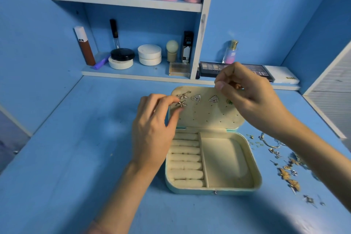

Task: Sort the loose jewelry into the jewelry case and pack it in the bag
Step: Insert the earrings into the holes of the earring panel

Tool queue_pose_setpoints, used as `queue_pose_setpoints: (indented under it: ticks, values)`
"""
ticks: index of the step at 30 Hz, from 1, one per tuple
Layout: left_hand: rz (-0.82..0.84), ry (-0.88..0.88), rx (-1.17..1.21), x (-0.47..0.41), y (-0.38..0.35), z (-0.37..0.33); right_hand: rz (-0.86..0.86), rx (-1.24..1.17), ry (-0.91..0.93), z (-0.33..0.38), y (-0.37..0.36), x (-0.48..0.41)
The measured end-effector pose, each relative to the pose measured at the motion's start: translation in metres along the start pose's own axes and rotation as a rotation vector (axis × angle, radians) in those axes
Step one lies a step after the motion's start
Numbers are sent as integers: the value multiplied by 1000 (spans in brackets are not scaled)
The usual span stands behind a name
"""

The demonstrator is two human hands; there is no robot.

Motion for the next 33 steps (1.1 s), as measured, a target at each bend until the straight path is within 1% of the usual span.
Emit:
queue_pose_setpoints:
  ticks: [4, 9, 12, 15, 18, 22, 24, 26, 30, 31, 33]
  values:
    - [-1, -10, 23, 0, 0, -2, 0, -5, 2, -1, -1, 0]
    - [-8, 22, 72, 0, 1, -3, -1, -3, 6, -1, 0, 0]
    - [-3, -3, 62, 2, 2, -6, 2, -12, -3, -2, 0, 0]
    - [56, -71, 83, 4, 3, -9, 4, -9, -3, -2, 0, 1]
    - [126, -115, 161, 9, 5, -20, 5, -22, -2, 0, 0, 1]
    - [315, -236, 244, 25, -6, -49, 3, -46, 1, 0, 0, 3]
    - [389, -304, 194, 31, -15, -60, 6, -26, 16, 1, 0, 4]
    - [444, -350, 93, 34, -26, -64, 5, -6, 28, 0, 0, 4]
    - [586, -340, -5, 39, -44, -64, 8, -4, 29, 0, 1, 5]
    - [586, -323, -9, 40, -43, -64, 9, -4, 29, 0, 1, 6]
    - [494, -246, 55, 37, -34, -64, 7, 2, 32, 2, 2, 7]
Point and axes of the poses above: each hand's wrist, its own x-axis away from the middle knuckle, its own y-axis out of the back of the hand, z = x × y, the point moved 4 cm from there along -x, towards the middle knuckle, and after that the axes turned 4 degrees about y, right-handed, at the moved point
